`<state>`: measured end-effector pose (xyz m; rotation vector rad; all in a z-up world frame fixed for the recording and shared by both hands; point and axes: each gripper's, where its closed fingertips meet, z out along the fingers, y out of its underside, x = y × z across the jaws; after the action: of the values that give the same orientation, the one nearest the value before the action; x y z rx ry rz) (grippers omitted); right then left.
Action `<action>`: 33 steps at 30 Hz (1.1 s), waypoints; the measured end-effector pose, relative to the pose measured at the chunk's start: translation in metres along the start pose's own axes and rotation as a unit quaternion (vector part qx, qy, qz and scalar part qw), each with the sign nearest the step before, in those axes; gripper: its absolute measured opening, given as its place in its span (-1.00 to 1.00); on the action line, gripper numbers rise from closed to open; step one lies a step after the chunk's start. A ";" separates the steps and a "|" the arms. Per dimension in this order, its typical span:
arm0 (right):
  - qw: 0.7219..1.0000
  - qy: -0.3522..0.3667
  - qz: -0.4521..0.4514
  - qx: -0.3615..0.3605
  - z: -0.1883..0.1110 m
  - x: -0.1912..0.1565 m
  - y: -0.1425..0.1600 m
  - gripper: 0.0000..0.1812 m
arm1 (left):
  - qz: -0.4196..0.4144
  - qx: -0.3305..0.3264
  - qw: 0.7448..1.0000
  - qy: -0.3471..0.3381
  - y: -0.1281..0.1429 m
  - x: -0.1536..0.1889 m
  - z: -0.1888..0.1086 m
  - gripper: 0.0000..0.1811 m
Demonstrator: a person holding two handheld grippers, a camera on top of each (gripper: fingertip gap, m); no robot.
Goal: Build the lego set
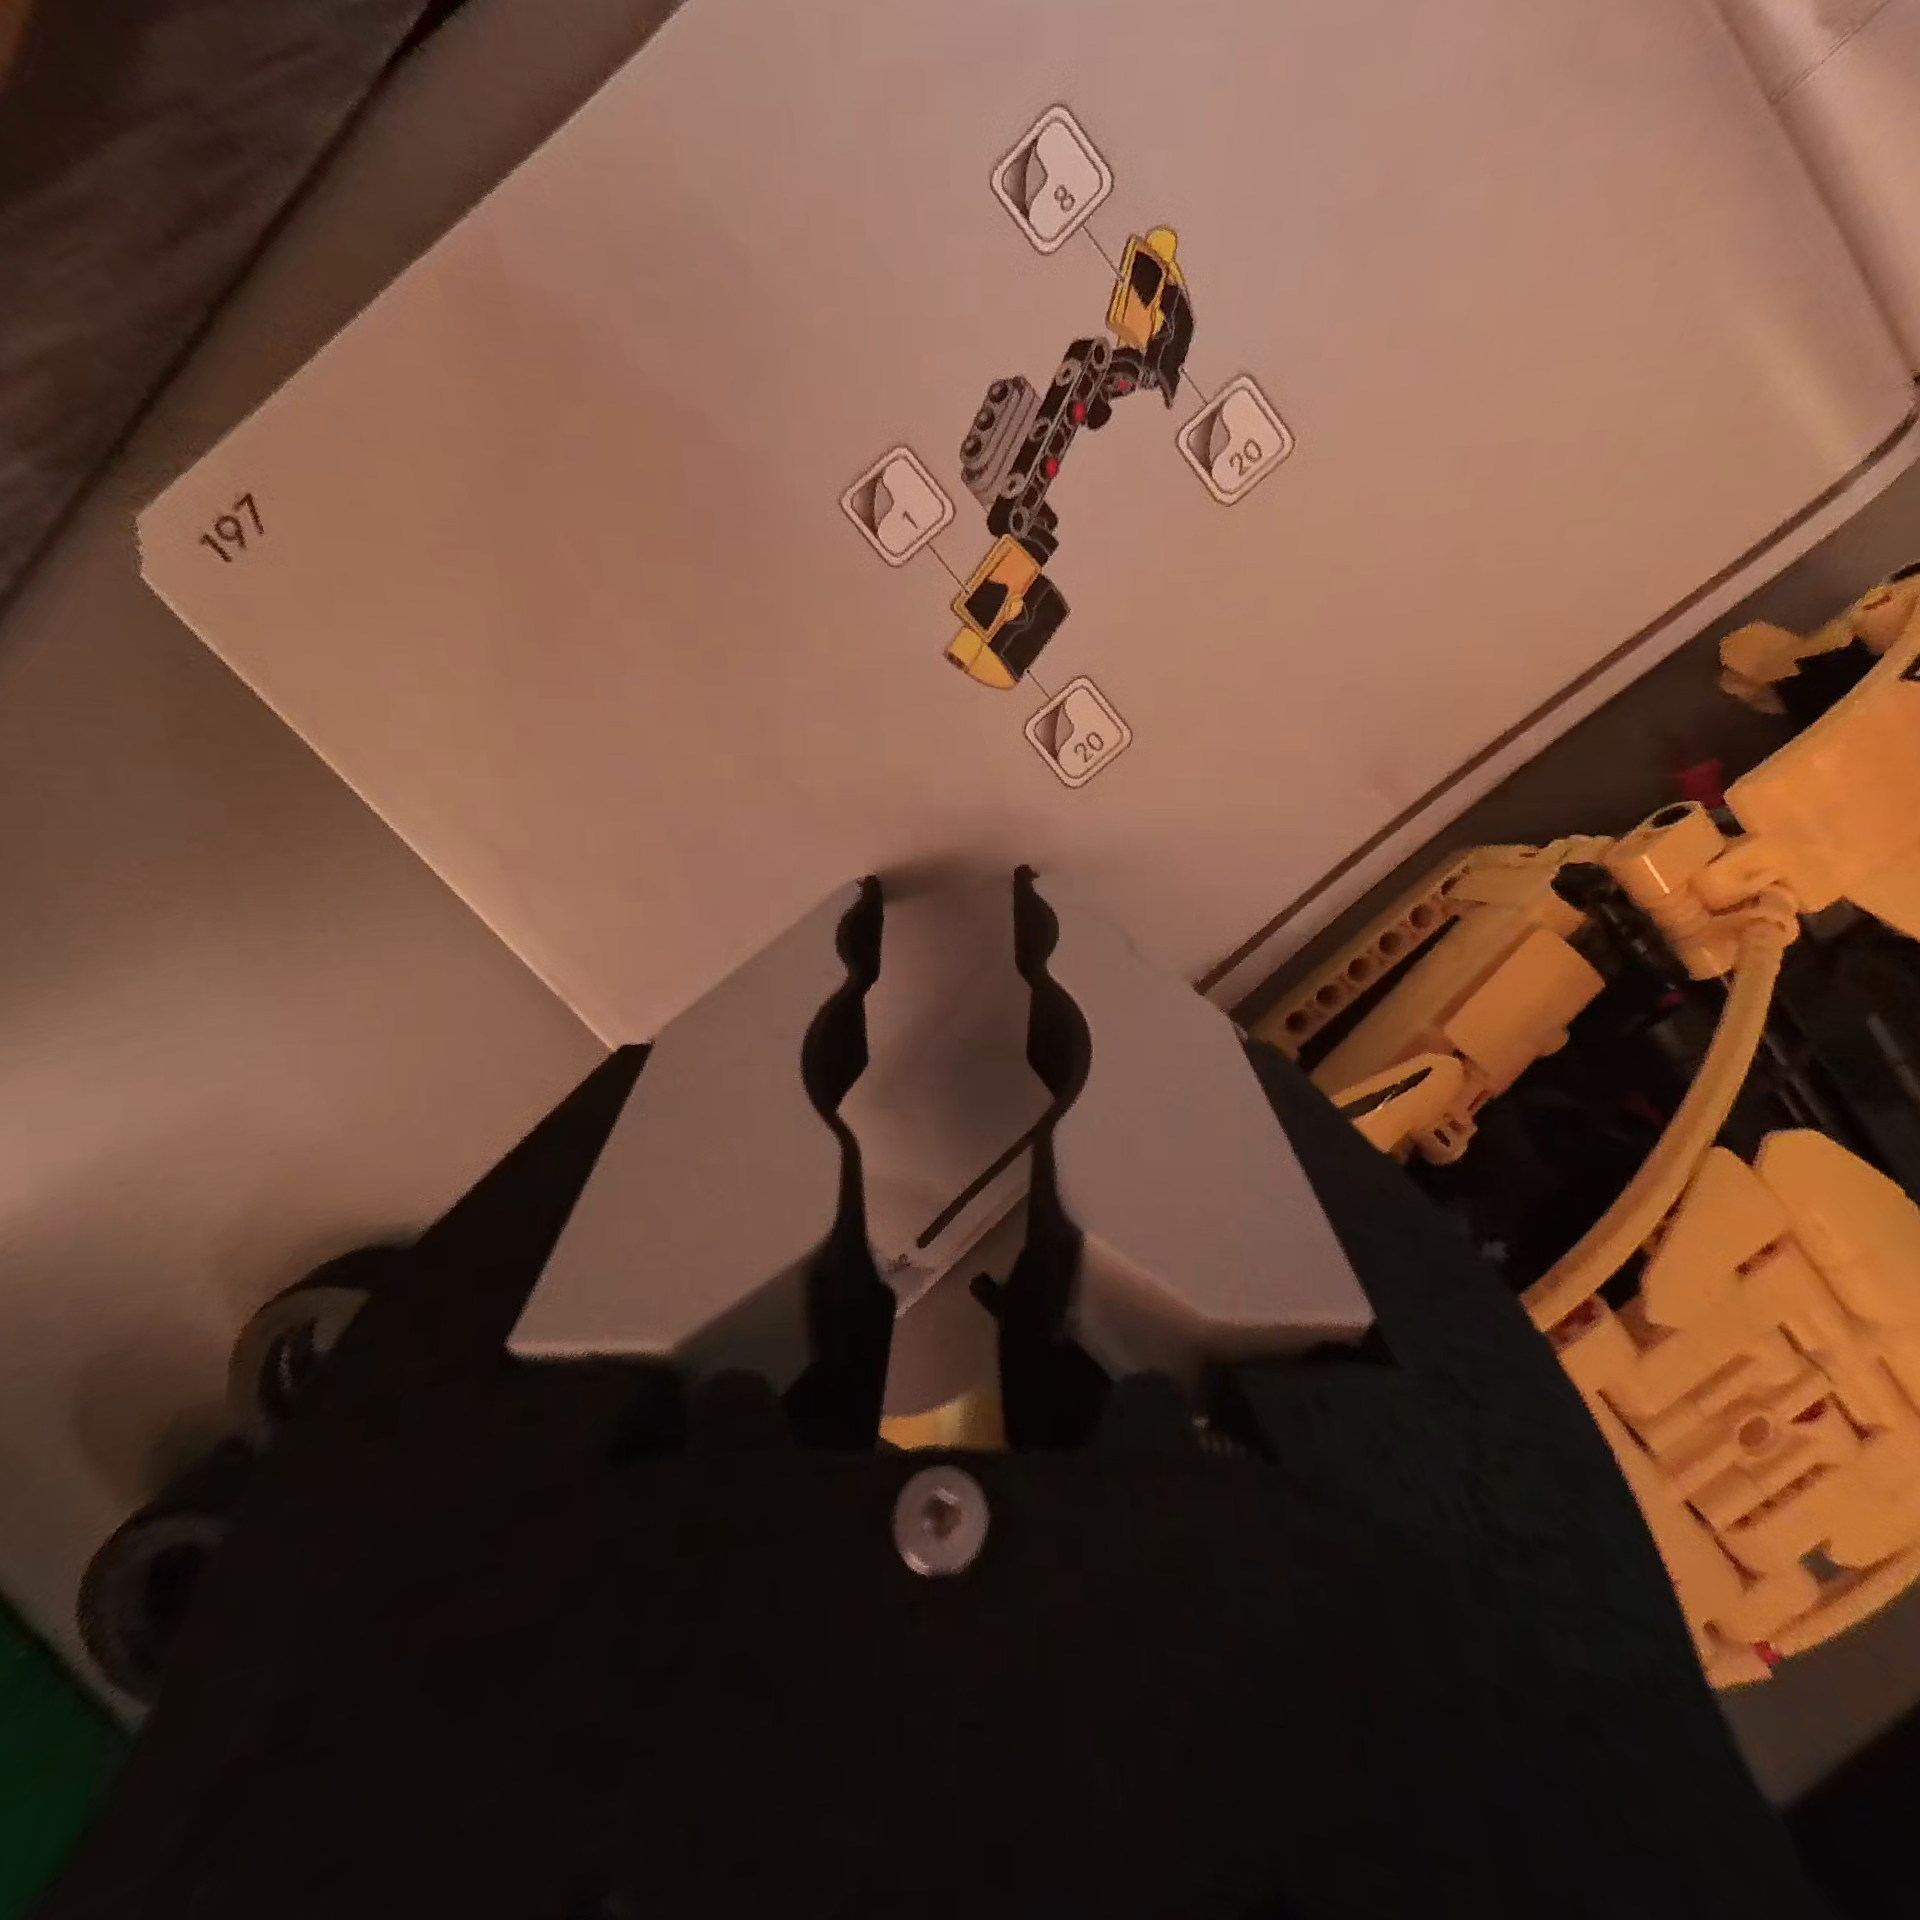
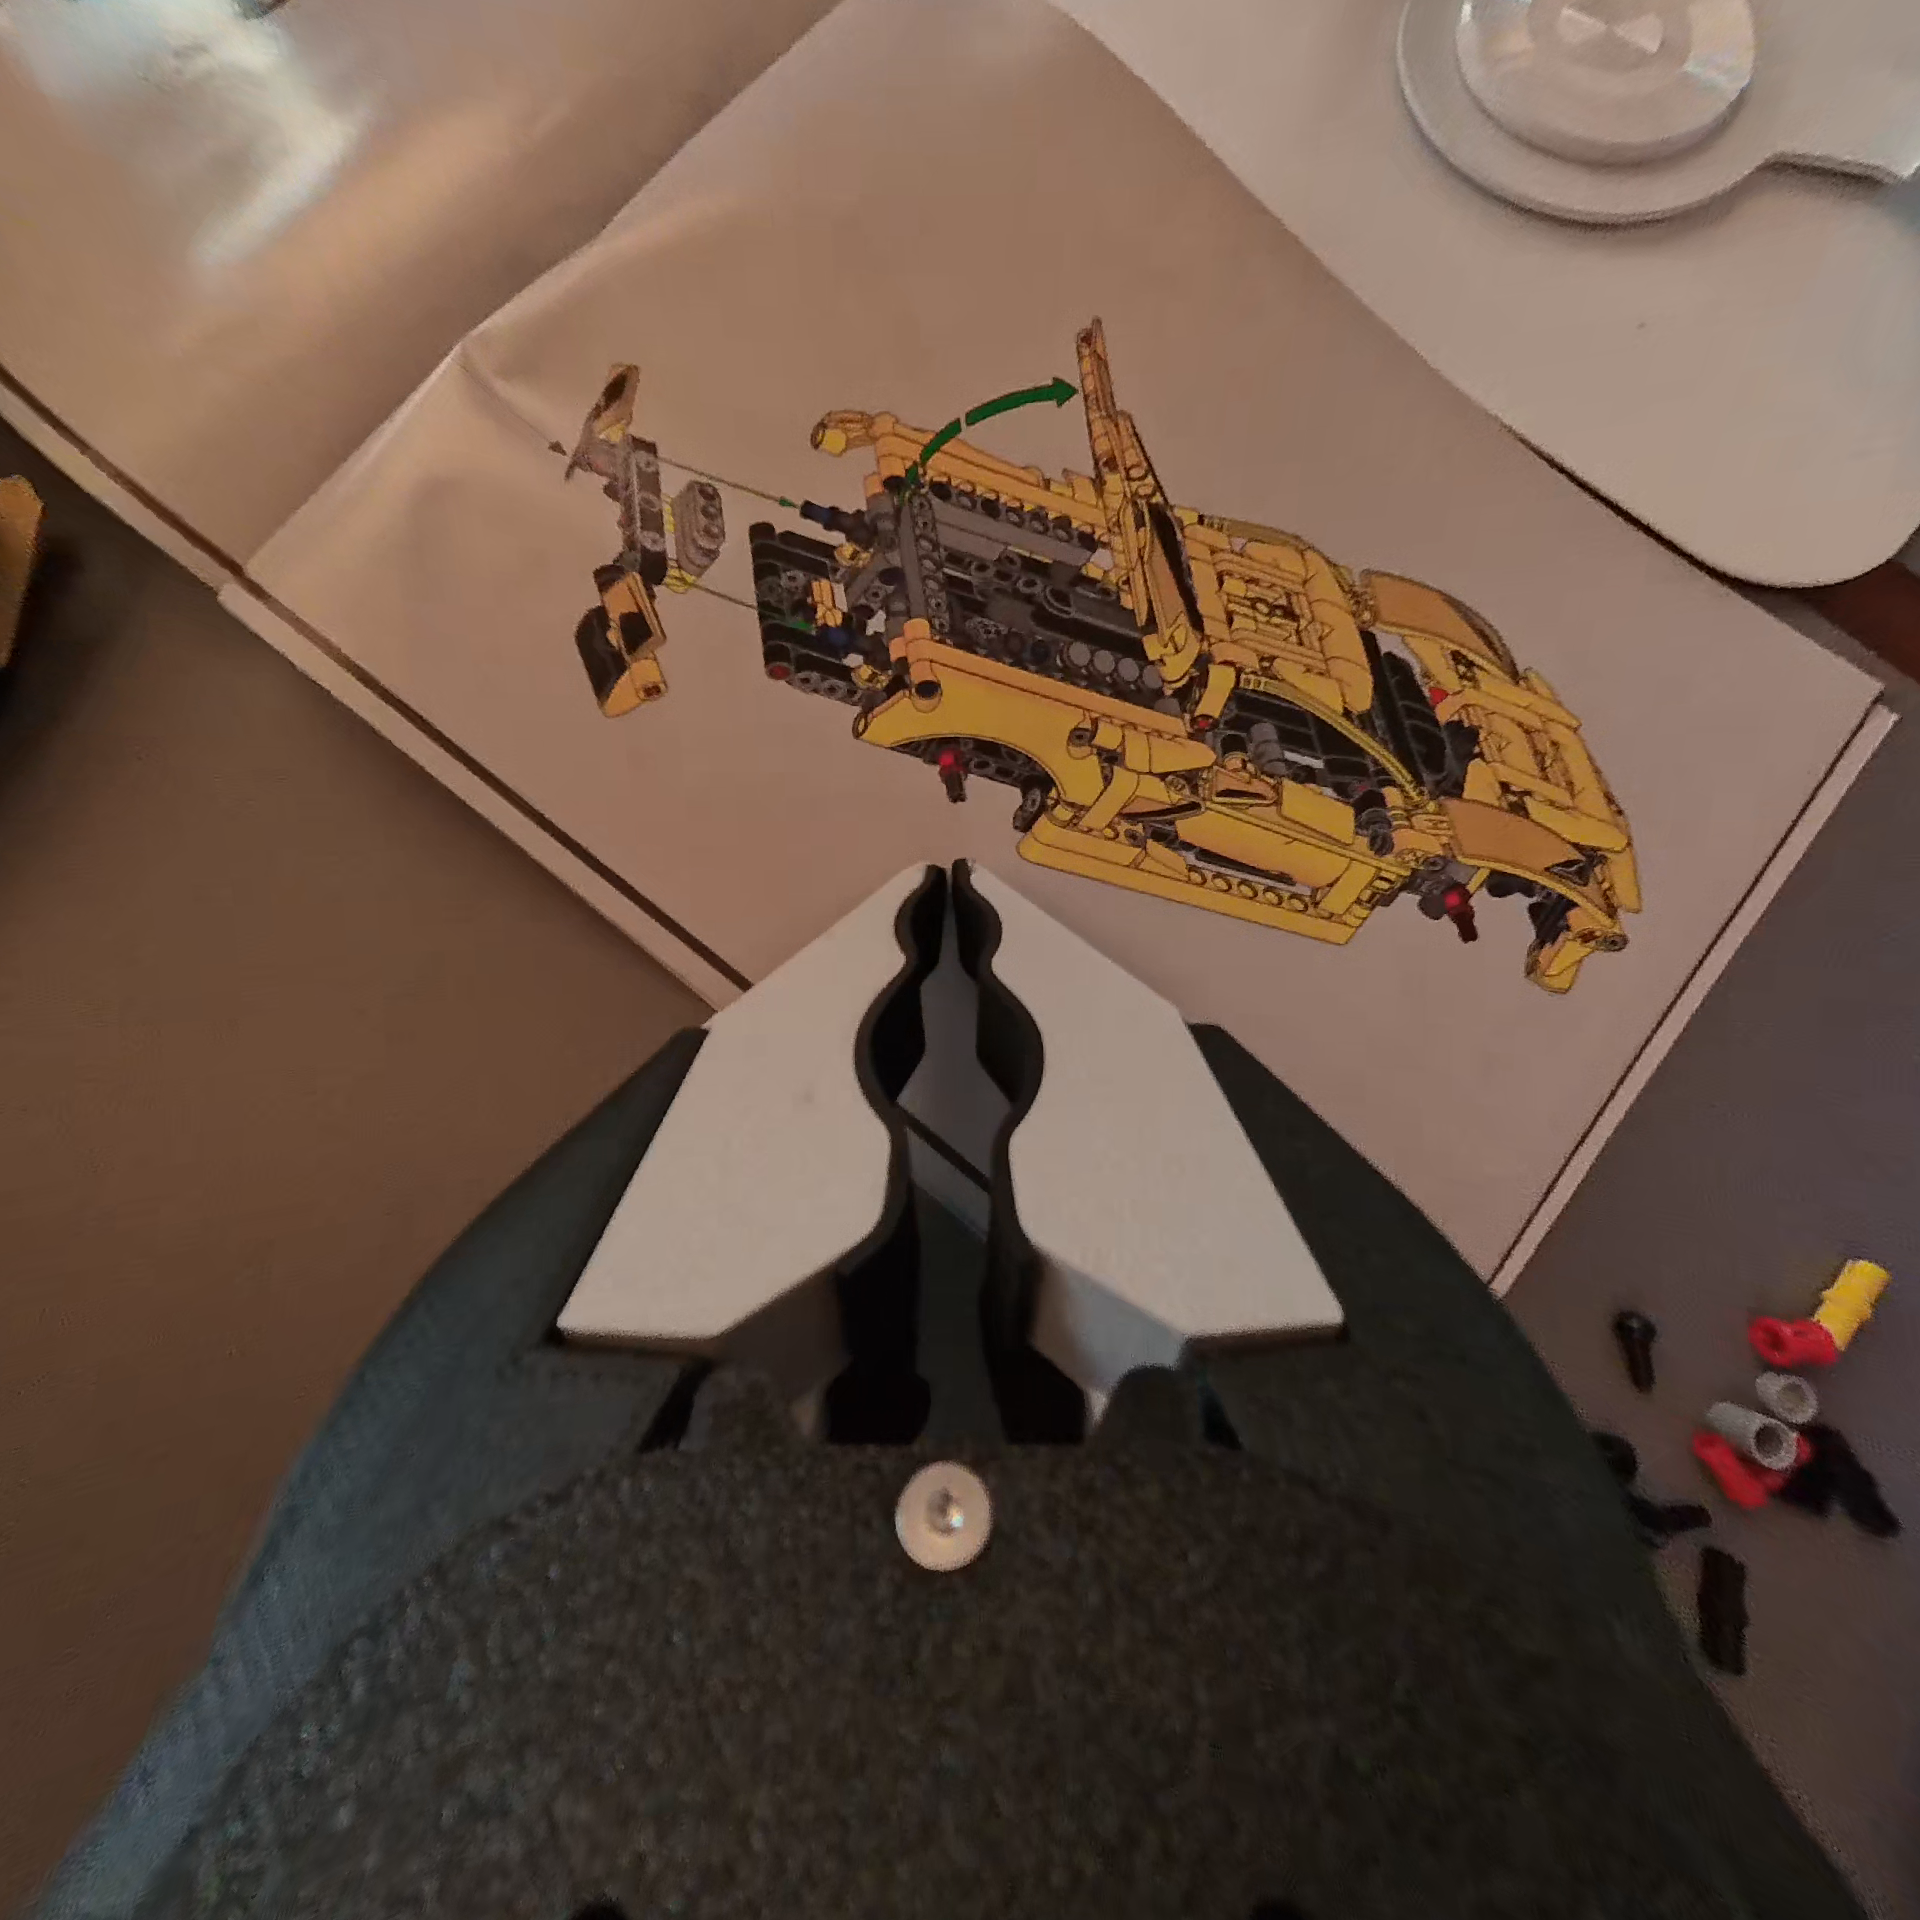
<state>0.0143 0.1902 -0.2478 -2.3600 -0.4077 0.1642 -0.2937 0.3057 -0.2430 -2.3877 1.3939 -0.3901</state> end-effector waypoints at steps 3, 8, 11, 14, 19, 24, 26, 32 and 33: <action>1.000 0.000 -0.009 -0.011 -0.001 -0.001 -0.001 -0.89 | -0.017 -0.008 0.999 -0.034 0.007 -0.018 -0.012 -0.66; 0.984 -0.152 0.026 0.087 -0.036 -0.107 -0.044 -0.33 | -0.134 0.204 0.970 -0.006 0.020 -0.020 -0.102 -0.55; 0.961 -0.268 0.059 0.043 -0.033 -0.184 -0.033 -0.05 | -0.204 0.249 0.945 0.050 0.070 -0.001 -0.121 -0.27; 0.960 -0.275 0.058 0.016 -0.012 -0.203 -0.025 -0.10 | -0.247 0.251 0.930 0.109 0.100 0.028 -0.112 -0.15; 0.949 -0.305 0.076 0.004 -0.004 -0.223 -0.028 -0.35 | -0.241 0.235 0.932 0.138 0.107 0.049 -0.093 -0.39; 0.950 -0.295 0.100 0.011 -0.008 -0.217 -0.029 -0.42 | -0.240 0.241 0.930 0.141 0.098 0.061 -0.089 -0.44; 0.950 -0.294 0.103 0.006 -0.014 -0.211 -0.022 -0.43 | -0.235 0.239 0.932 0.141 0.092 0.069 -0.086 -0.43; 0.954 -0.272 0.124 0.000 -0.043 -0.173 0.008 -0.42 | -0.199 0.220 0.939 0.172 0.063 0.117 -0.069 -0.44; 0.955 -0.267 0.132 0.002 -0.048 -0.164 0.014 -0.42 | -0.195 0.219 0.940 0.177 0.056 0.126 -0.066 -0.43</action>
<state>-0.1253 0.0945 -0.2217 -2.3348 -0.3374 0.9399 -0.3036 0.1592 -0.2004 -2.2632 0.8196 -1.1521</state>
